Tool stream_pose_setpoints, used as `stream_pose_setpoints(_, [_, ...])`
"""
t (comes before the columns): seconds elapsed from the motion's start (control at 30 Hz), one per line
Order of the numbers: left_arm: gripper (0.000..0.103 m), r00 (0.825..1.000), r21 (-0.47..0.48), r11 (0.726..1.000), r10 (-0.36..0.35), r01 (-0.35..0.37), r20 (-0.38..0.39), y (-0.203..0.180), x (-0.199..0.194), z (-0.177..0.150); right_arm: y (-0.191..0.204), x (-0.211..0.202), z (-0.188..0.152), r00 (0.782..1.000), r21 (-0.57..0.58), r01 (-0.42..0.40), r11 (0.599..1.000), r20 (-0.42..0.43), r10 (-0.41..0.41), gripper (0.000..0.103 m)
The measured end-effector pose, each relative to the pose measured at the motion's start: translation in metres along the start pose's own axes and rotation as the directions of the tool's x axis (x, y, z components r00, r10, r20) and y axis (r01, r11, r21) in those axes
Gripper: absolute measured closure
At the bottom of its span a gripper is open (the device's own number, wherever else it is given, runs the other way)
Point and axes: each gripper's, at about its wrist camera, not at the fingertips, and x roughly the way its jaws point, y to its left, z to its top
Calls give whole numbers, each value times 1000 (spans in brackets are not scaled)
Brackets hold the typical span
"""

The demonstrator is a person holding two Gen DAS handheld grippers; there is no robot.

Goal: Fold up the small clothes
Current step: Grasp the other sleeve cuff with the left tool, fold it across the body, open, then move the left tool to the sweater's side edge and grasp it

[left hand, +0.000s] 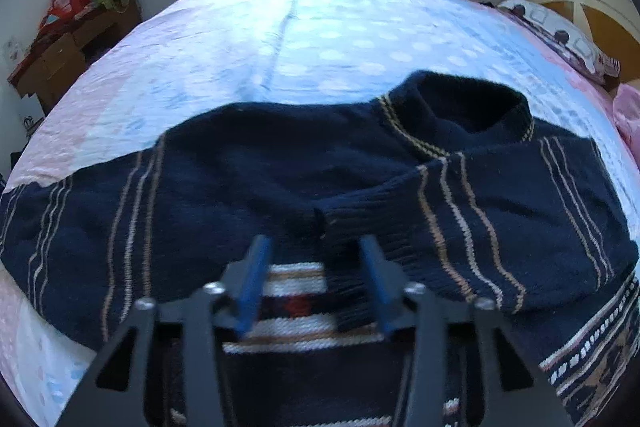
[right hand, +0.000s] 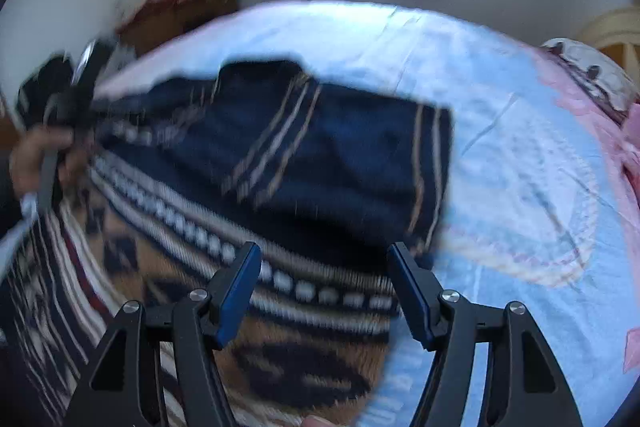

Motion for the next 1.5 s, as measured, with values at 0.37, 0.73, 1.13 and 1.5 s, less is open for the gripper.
stream_pose_setpoints(0.37, [42, 999, -17, 999, -34, 34, 23, 8, -8, -16, 6, 51, 8, 988, 81, -38, 996, -146, 49, 36])
stream_pose_setpoints(0.73, [27, 997, -89, 995, -43, 49, 69, 39, -35, -41, 42, 40, 62, 990, 94, -22, 995, -136, 35, 36])
stream_pose_setpoints(1.13, [20, 993, -143, 989, -9, 26, 118, 100, -66, -65, 122, 104, 53, 979, 18, 57, 998, -195, -53, 35])
stream_pose_setpoints(1.5, [20, 985, -251, 961, 142, -115, 94, 197, -71, -78, 180, 82, 52, 986, -12, -42, 999, -164, 40, 35])
